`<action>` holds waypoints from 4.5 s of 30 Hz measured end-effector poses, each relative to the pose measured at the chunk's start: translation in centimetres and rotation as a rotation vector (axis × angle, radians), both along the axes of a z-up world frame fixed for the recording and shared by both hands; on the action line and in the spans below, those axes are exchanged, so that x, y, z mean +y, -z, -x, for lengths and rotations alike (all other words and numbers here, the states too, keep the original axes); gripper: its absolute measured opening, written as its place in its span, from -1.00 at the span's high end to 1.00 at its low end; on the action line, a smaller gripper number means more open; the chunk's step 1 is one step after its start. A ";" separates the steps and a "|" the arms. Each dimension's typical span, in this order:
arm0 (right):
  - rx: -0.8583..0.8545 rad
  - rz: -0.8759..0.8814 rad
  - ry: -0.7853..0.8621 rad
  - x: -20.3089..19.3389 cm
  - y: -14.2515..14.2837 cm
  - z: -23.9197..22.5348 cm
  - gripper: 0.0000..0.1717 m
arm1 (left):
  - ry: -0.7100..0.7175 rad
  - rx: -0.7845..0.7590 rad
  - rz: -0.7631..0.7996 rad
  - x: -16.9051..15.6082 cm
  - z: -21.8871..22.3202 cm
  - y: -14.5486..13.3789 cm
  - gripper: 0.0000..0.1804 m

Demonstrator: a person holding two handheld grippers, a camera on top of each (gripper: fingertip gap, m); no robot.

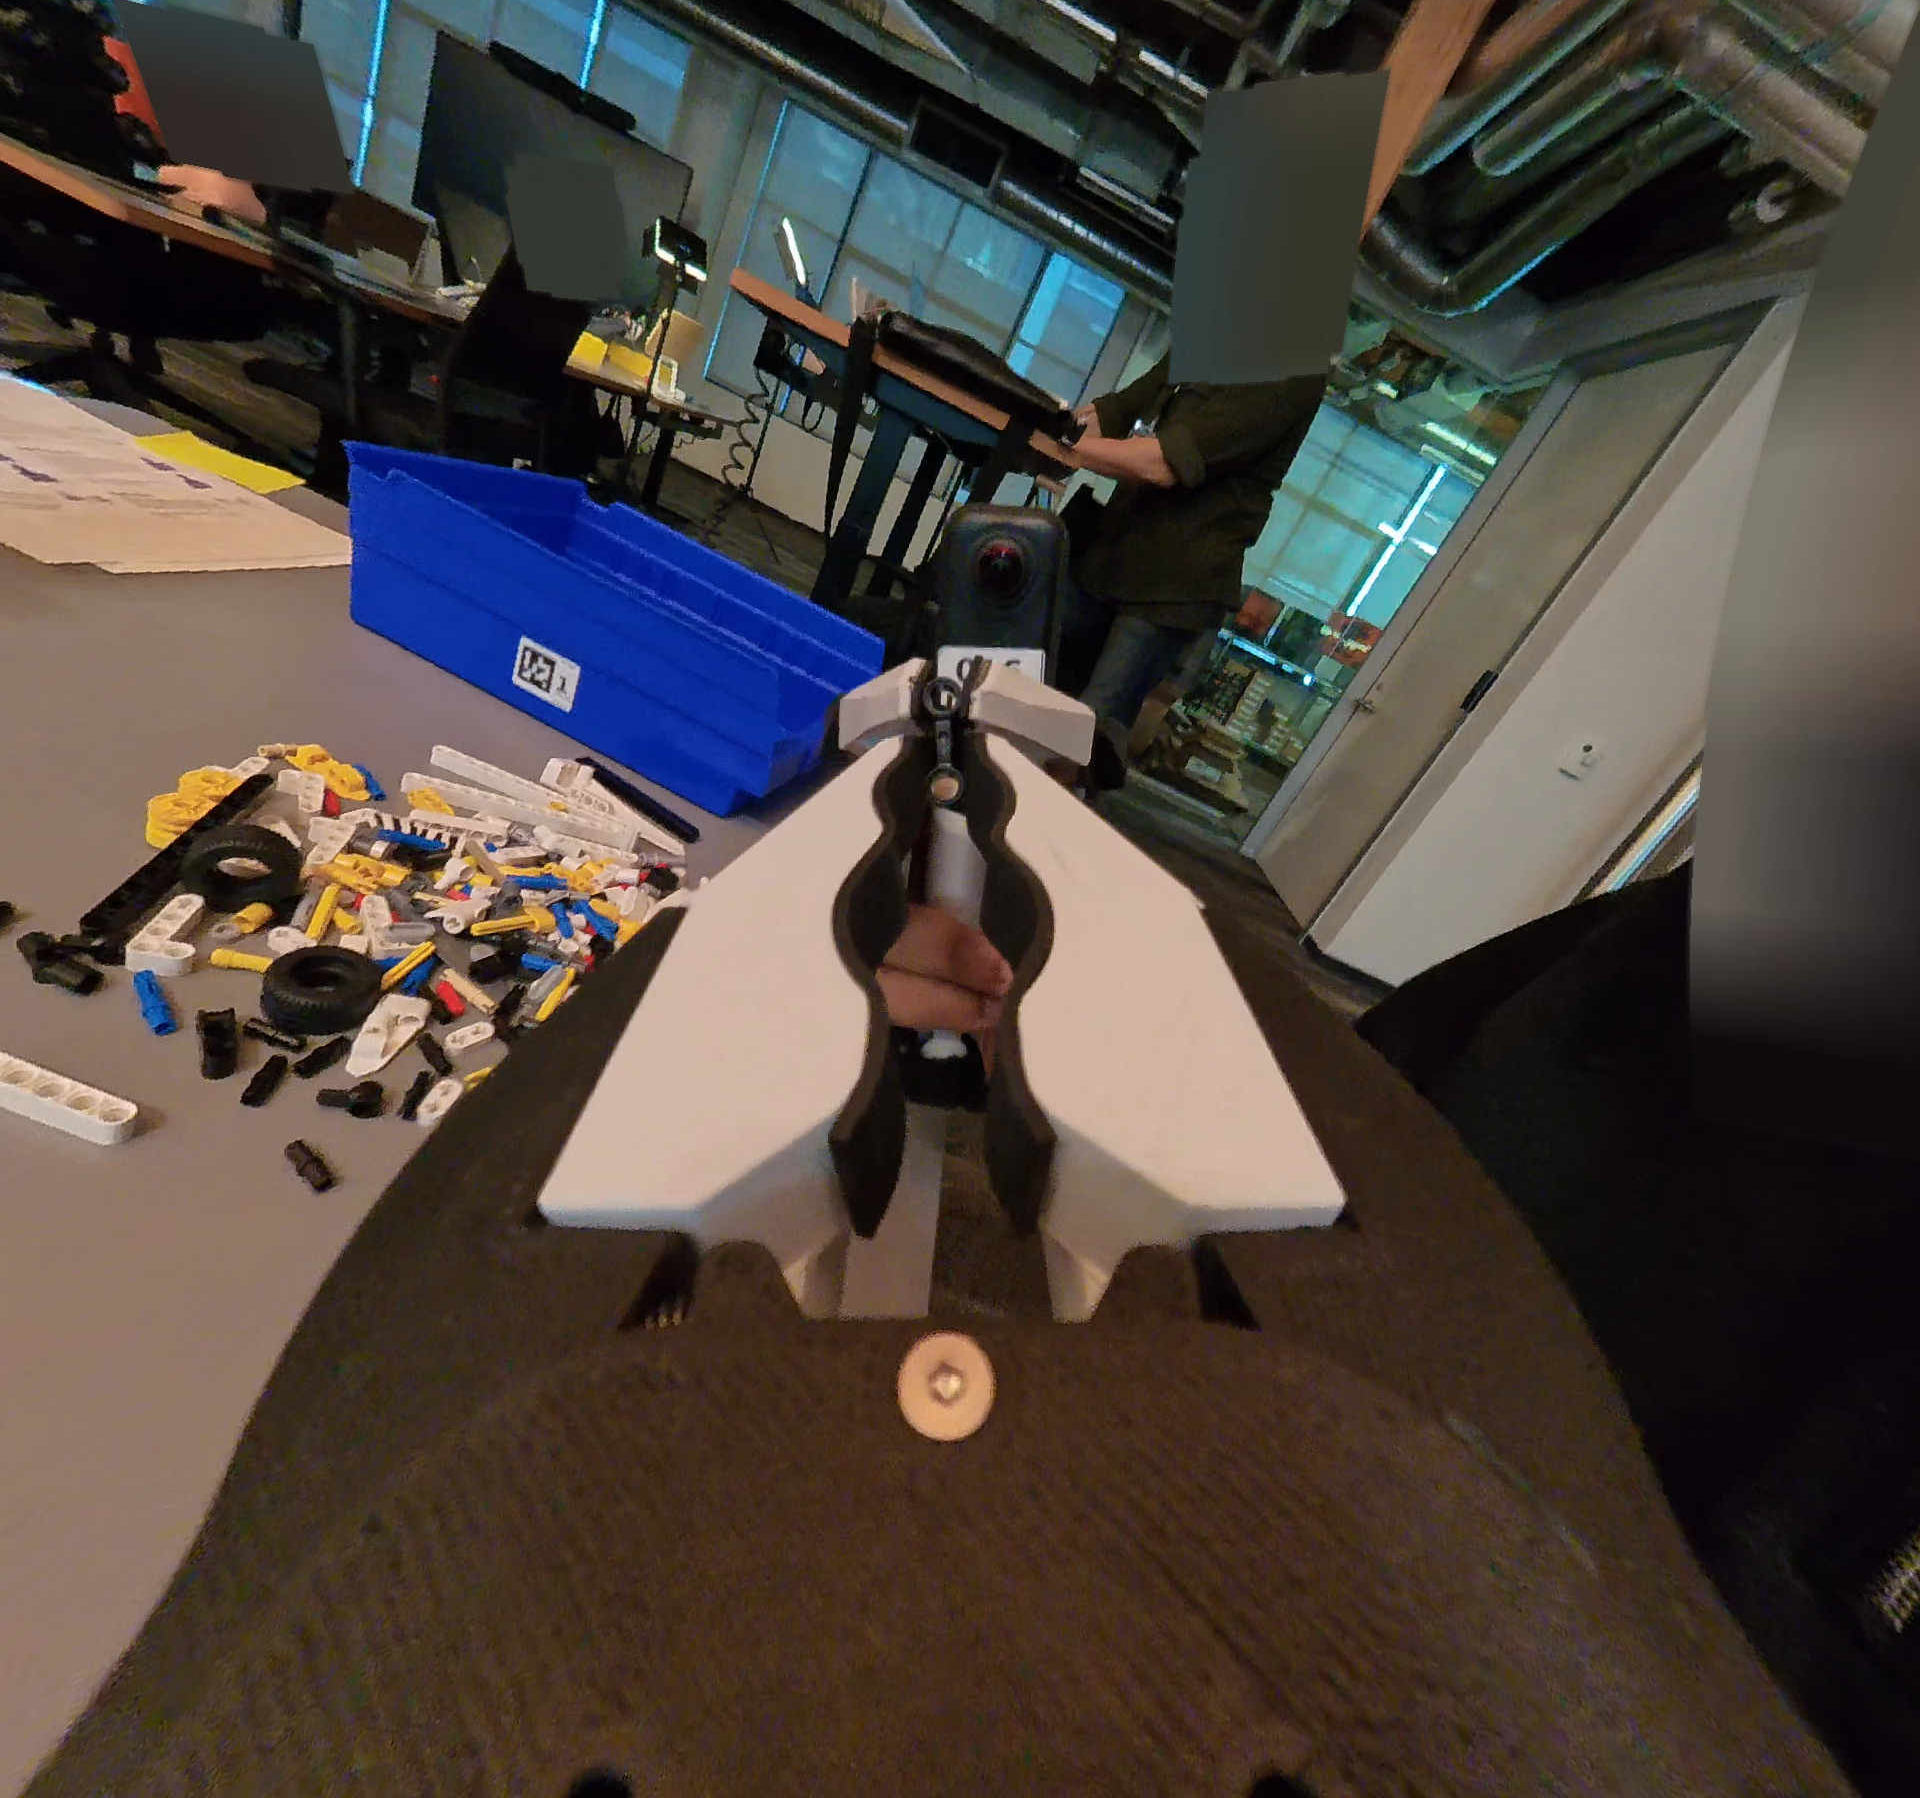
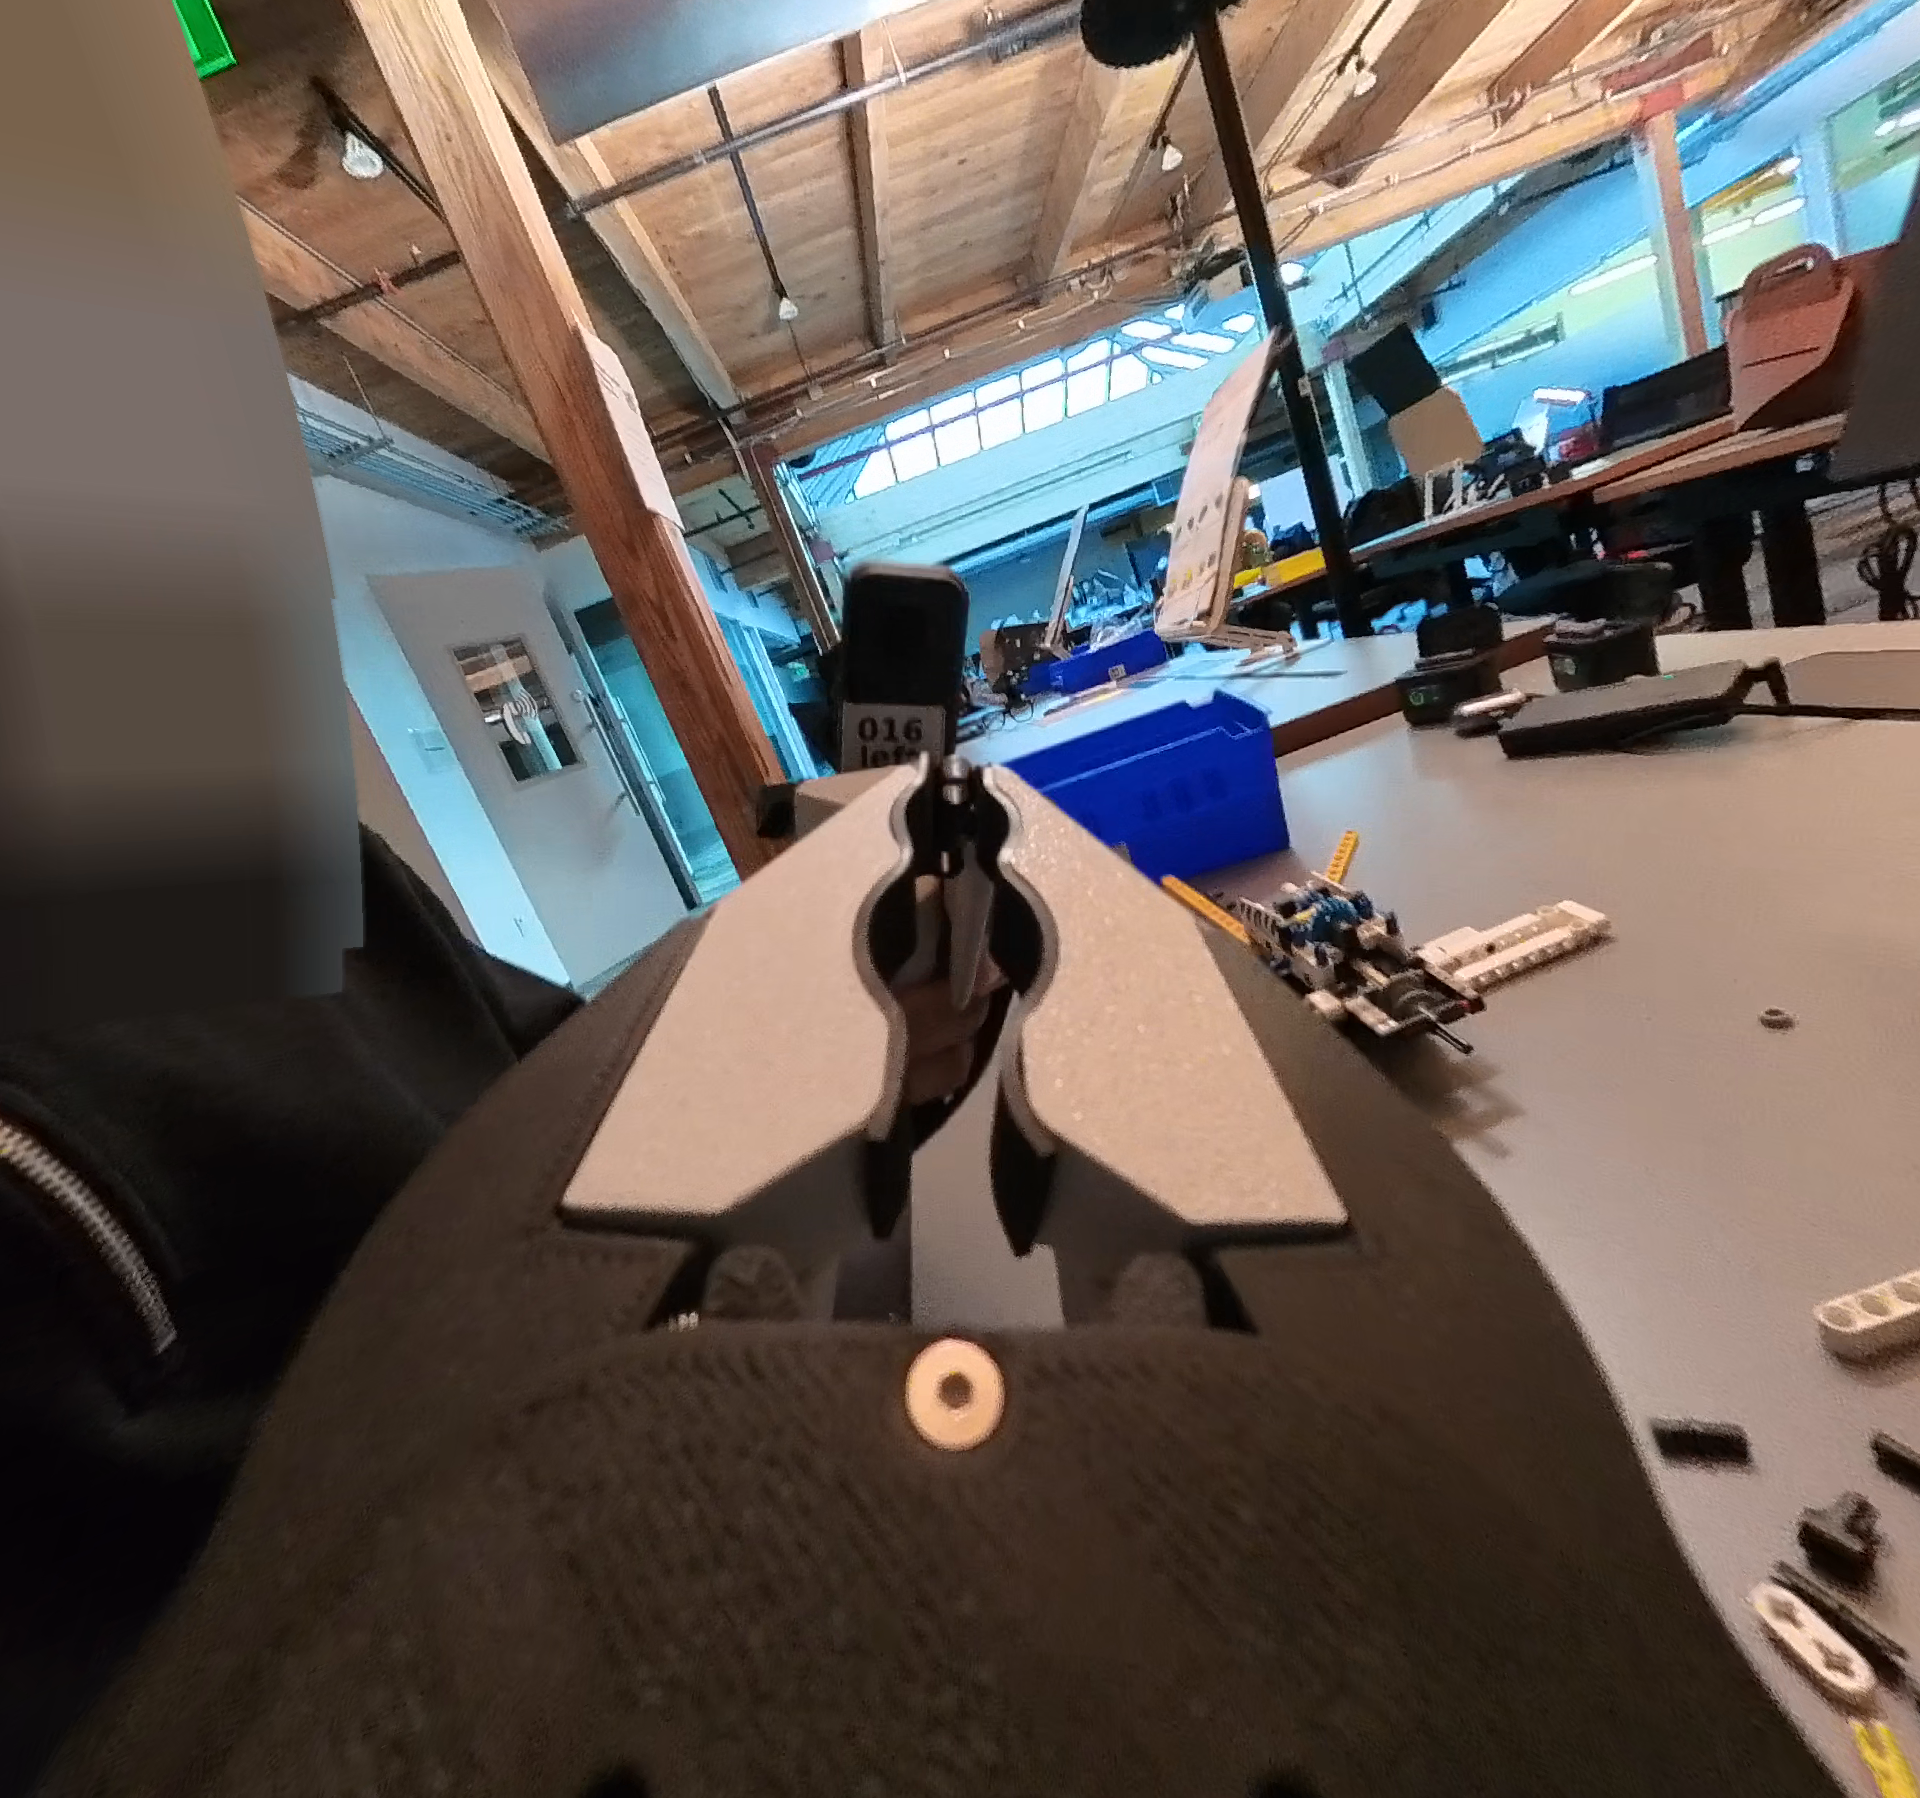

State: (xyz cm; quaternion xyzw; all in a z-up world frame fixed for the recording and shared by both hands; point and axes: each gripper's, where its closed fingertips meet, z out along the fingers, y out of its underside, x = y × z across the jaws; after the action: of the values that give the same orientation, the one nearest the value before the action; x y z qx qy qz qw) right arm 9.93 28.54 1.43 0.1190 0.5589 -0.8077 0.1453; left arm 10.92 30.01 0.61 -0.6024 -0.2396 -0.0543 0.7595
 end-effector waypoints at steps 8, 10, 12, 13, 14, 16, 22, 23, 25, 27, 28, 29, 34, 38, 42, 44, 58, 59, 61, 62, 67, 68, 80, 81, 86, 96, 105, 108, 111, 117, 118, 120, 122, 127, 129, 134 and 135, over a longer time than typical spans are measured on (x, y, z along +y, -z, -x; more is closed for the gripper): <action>-0.198 0.418 0.215 10.8 -5.3 4.5 0.95 | 0.001 -0.087 0.083 1.6 -2.3 4.3 0.92; -0.086 0.202 0.391 11.6 -4.4 5.2 0.94 | -0.006 -0.138 0.017 0.8 -1.7 4.1 0.92; -0.043 0.175 0.429 12.2 -4.9 5.1 0.94 | -0.040 -0.141 0.067 0.4 -0.6 4.5 0.93; -0.044 0.146 0.439 12.1 -4.6 5.4 0.94 | -0.058 -0.141 0.116 0.4 0.1 4.9 0.93; -0.052 0.079 0.459 11.8 -3.6 6.2 0.95 | -0.065 -0.146 0.173 0.5 0.7 5.5 0.93; -0.101 -0.152 0.545 11.5 0.8 9.1 0.94 | -0.063 -0.160 0.290 0.9 2.2 7.0 0.93; -0.248 -0.633 0.721 12.1 11.7 15.0 0.94 | -0.128 -0.174 0.734 0.9 9.0 13.6 0.93; -0.258 -0.691 0.730 12.0 12.8 15.6 0.94 | -0.133 -0.175 0.761 1.0 9.9 14.1 0.93; -0.264 -0.801 0.766 12.2 14.4 16.9 0.94 | -0.162 -0.168 0.828 1.0 11.9 15.1 0.93; -0.268 -0.865 0.774 12.2 15.1 17.9 0.94 | -0.187 -0.159 0.883 0.7 13.5 15.9 0.93; -0.271 -0.875 0.763 12.0 15.2 18.2 0.94 | -0.195 -0.157 0.893 0.6 14.1 16.2 0.92; -0.268 -0.871 0.745 11.7 15.3 18.3 0.94 | -0.202 -0.161 0.896 0.5 14.7 16.4 0.93; -0.203 -0.841 0.733 11.2 15.0 18.2 0.68 | -0.214 -0.188 0.900 0.2 16.5 17.1 0.93; -0.166 -0.785 0.713 10.5 13.7 17.8 0.61 | -0.210 -0.210 0.890 0.5 17.4 17.4 0.93; -0.122 -0.794 0.703 10.3 13.2 17.0 0.61 | -0.227 -0.212 0.887 0.4 17.8 17.3 0.76; -0.096 -0.800 0.726 10.7 12.8 16.7 0.62 | -0.270 -0.171 0.862 -0.2 17.7 16.3 0.81; 0.050 -0.536 0.826 11.9 6.5 10.2 0.25 | -0.298 0.123 0.474 -5.8 7.9 7.4 0.87; 0.079 -0.533 0.835 11.6 6.5 9.8 0.23 | -0.277 0.111 0.450 -6.2 6.8 7.3 0.87; 0.124 -0.569 0.812 10.4 6.9 9.1 0.23 | -0.206 0.074 0.386 -6.3 4.6 7.5 0.82; 0.132 -0.597 0.797 9.7 7.4 9.0 0.23 | -0.173 0.047 0.361 -6.1 3.8 8.0 0.79; 0.034 -0.577 0.683 5.8 9.8 8.6 0.17 | 0.041 -0.037 0.290 -3.7 0.9 10.3 0.71; 0.019 -0.594 0.662 5.1 10.6 8.3 0.18 | 0.037 -0.008 0.269 -3.8 0.7 9.8 0.72; 0.161 -0.690 0.672 2.8 11.8 6.2 0.52 | -0.059 0.165 0.298 -4.6 -0.4 8.8 0.74; 0.153 -0.687 0.664 2.8 11.8 6.2 0.52 | -0.065 0.176 0.322 -4.5 -0.4 9.0 0.74; 0.144 -0.618 0.638 3.1 11.0 5.8 0.55 | -0.107 0.170 0.433 -4.0 -0.6 10.2 0.71; 0.116 -0.416 0.711 5.4 8.7 5.7 0.72 | -0.113 -0.007 1.022 -4.3 -1.0 18.9 0.84; 0.119 -0.447 0.701 5.0 9.0 5.8 0.71 | -0.027 -0.112 0.797 -3.0 -1.7 17.0 0.92; 0.123 -0.438 0.700 5.1 8.9 5.7 0.72 | 0.087 -0.279 0.302 -2.7 -2.3 11.7 0.93; 0.128 -0.432 0.695 5.0 8.9 5.6 0.72 | 0.184 -0.400 0.038 -4.0 -2.0 9.2 0.93; 0.145 -0.422 0.685 4.9 8.7 5.4 0.72 | 0.156 -0.389 0.018 -4.7 -1.4 9.0 0.93; 0.153 -0.415 0.679 4.9 8.6 5.3 0.72 | 0.154 -0.386 0.020 -4.6 -1.5 9.0 0.93; 0.203 -0.377 0.630 4.3 8.1 4.3 0.70 | 0.158 -0.389 0.016 -4.6 -1.5 9.0 0.93; 0.317 -0.285 0.471 2.8 7.1 1.4 0.68 | 0.165 -0.393 0.010 -4.6 -1.4 9.2 0.93; 0.369 -0.270 0.347 1.3 7.1 -0.8 0.66 | 0.210 -0.318 -0.003 -4.1 -2.2 9.0 0.93; 0.261 -0.211 0.288 1.0 6.6 -1.0 0.67 | 0.229 -0.269 -0.015 -3.9 -2.7 8.5 0.93; -0.134 -0.128 -0.124 -1.3 6.5 -3.0 0.49 | 0.203 -0.181 0.007 -4.0 -3.0 7.9 0.93; -0.143 -0.123 -0.139 -1.6 6.5 -3.2 0.62 | 0.207 -0.177 0.016 -3.9 -3.1 8.0 0.93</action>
State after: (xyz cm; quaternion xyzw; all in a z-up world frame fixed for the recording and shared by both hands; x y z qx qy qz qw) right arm 13.16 26.99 -5.03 0.1460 0.6025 -0.7494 0.2326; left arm 14.05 26.12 -7.37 -0.6229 -0.2425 -0.1834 0.7208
